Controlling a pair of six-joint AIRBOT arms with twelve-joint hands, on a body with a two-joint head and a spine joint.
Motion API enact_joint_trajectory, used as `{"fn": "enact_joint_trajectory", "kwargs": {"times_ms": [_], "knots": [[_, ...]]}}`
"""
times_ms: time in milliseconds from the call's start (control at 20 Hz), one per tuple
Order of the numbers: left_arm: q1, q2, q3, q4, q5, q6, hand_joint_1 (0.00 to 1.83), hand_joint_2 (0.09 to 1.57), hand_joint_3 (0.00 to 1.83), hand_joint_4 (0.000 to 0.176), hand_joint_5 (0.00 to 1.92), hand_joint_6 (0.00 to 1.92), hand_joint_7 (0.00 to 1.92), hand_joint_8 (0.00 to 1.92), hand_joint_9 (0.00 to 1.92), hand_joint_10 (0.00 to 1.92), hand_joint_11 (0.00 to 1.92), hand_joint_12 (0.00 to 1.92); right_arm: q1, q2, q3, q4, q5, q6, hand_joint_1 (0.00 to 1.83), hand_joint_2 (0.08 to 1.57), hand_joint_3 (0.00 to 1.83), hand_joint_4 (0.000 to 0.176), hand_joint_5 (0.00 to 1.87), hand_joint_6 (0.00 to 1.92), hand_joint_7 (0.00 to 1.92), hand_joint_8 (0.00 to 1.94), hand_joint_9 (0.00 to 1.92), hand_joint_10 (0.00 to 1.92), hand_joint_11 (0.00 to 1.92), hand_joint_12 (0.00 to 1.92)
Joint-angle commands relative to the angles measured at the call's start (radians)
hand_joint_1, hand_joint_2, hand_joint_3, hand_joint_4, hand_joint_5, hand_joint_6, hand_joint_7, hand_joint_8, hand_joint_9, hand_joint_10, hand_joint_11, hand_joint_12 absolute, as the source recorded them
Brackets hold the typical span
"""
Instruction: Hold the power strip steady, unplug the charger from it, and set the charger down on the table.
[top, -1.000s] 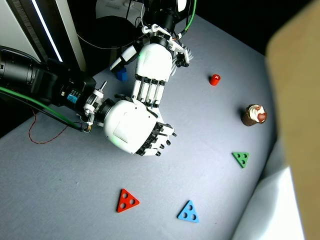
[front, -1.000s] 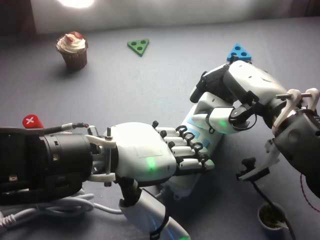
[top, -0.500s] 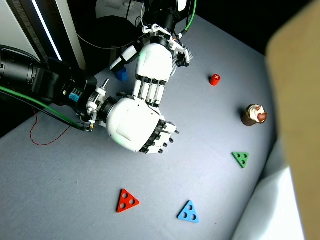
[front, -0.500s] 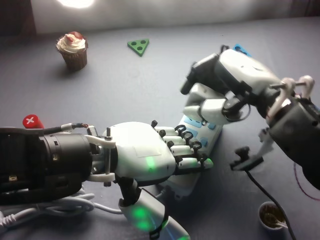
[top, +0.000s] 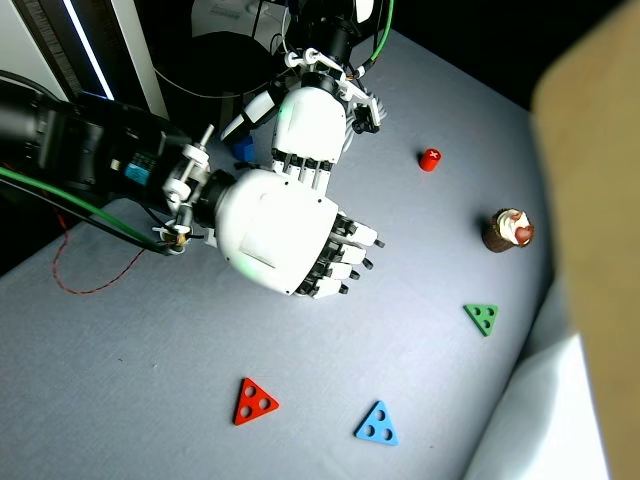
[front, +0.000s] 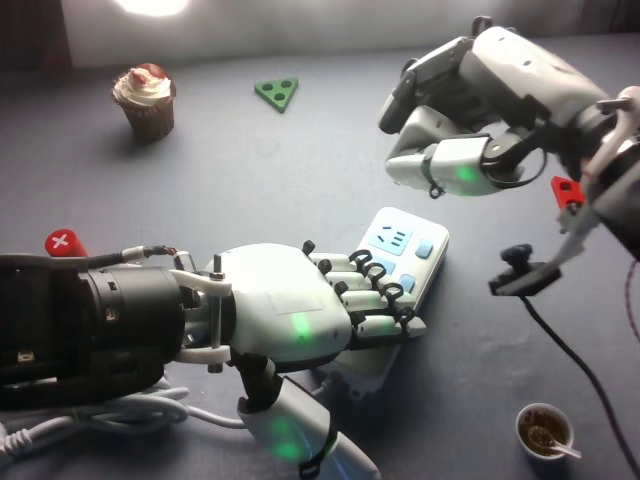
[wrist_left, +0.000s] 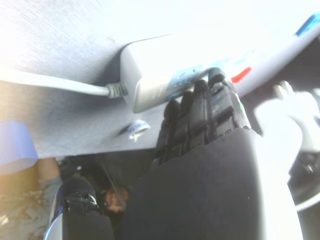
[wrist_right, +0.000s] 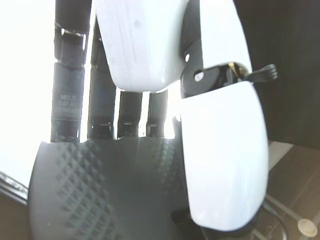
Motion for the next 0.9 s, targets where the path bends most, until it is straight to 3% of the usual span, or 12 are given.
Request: {"fn": "enact_joint_trajectory", "kwargs": {"times_ms": [0,150,450,600,750,850], "knots": [[-0.006,-0.001,-0.004,-0.005,-0.023,-0.005,0.00,0.93,0.00,0.000,0.01,0.00,0.04,0.00,0.03,0.00,0.03,0.03,0.013,0.021,-0.013,-0.051,0.084,0.002,1.40,1.05,0.00,0.000,1.00,0.84,1.18,0.58,1.12,0.92,1.06,0.64],[-0.008,0.001,-0.006,-0.005,-0.021,-0.005,0.00,0.93,0.00,0.000,0.02,0.00,0.04,0.00,0.03,0.00,0.03,0.03,0.012,0.068,-0.062,-0.052,0.085,-0.053,1.39,1.05,0.00,0.000,0.99,0.86,1.16,0.60,1.11,0.94,1.05,0.66],[-0.011,0.000,-0.008,-0.005,-0.018,-0.004,0.00,0.93,0.00,0.000,0.01,0.00,0.04,0.00,0.03,0.00,0.02,0.03,-0.056,0.141,-0.087,-0.072,0.095,-0.303,1.39,1.05,0.00,0.000,1.00,0.86,1.17,0.59,1.12,0.91,1.05,0.68],[-0.015,0.002,-0.008,-0.005,-0.017,-0.004,0.00,0.93,0.00,0.000,0.02,0.00,0.05,0.00,0.03,0.00,0.03,0.03,-0.102,0.141,-0.050,-0.190,0.094,-0.341,1.39,1.03,0.00,0.000,1.03,0.79,1.23,0.48,1.17,0.86,1.05,0.69],[-0.020,0.004,-0.008,-0.004,-0.015,-0.004,0.00,0.93,0.00,0.000,0.02,0.00,0.04,0.00,0.03,0.00,0.03,0.03,-0.149,0.141,-0.009,-0.361,0.093,-0.342,1.39,1.05,0.00,0.000,0.99,0.87,1.17,0.59,1.13,0.90,1.05,0.68],[-0.022,0.004,-0.008,-0.004,-0.013,-0.004,0.00,0.92,0.00,0.000,0.01,0.00,0.03,0.00,0.02,0.00,0.03,0.03,-0.173,0.141,0.013,-0.466,0.091,-0.342,1.39,1.03,0.00,0.000,1.03,0.79,1.25,0.45,1.19,0.83,1.06,0.66]]}}
